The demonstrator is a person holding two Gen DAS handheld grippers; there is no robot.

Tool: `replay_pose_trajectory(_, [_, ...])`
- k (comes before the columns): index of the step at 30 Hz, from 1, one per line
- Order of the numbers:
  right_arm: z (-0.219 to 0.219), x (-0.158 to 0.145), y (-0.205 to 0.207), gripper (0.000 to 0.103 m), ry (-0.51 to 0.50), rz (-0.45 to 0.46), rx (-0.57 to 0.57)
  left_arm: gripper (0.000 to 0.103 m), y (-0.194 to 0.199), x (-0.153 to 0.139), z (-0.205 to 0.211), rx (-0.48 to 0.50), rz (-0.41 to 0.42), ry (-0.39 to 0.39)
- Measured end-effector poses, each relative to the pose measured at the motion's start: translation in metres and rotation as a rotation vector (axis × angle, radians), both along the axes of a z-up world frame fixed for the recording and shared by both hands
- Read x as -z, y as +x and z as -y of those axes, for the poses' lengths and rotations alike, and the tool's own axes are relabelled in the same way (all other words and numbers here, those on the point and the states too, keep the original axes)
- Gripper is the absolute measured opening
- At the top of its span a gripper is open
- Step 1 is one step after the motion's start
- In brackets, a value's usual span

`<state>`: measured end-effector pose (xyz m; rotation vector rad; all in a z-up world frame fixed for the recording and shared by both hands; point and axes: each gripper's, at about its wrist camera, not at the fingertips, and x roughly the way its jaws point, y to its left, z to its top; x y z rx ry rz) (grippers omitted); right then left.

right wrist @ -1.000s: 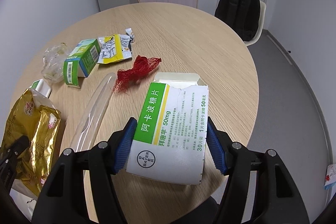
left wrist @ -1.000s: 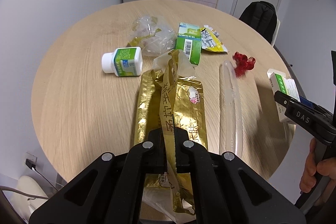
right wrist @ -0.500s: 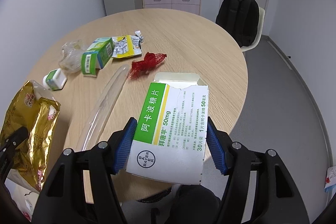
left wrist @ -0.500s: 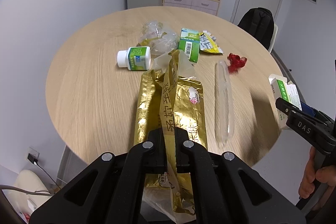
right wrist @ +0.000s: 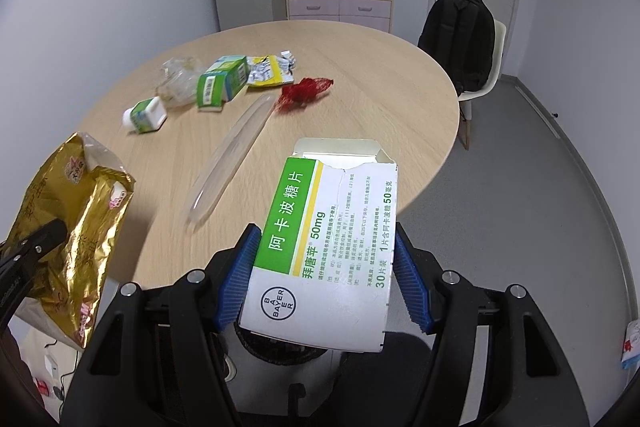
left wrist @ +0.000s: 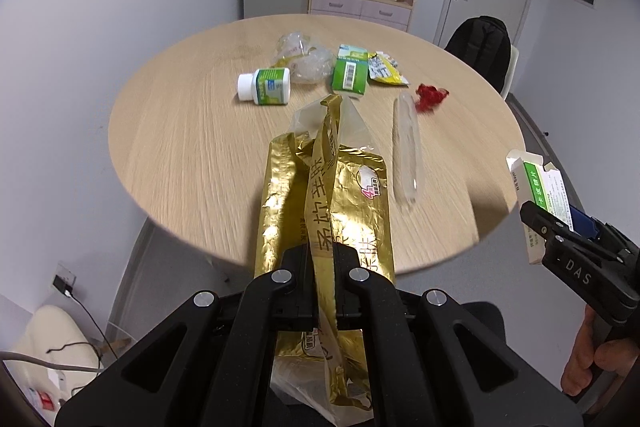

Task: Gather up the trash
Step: 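Lift the foil bag and medicine box off the table toward the bin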

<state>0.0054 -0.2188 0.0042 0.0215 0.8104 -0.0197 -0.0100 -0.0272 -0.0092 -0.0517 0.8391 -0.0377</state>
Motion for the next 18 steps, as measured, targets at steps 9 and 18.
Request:
replay_pose_trajectory(9, [0.0,0.017,-0.047,0.062,0.008,0.011,-0.013,0.0,-0.043,0.016,0.009,0.013,-0.006,-0.011])
replay_pose_trajectory(18, [0.003,0.039,-0.071,0.062,0.005,-0.003,-0.006,0.0,-0.069,0.038,0.017,0.034,-0.025,-0.014])
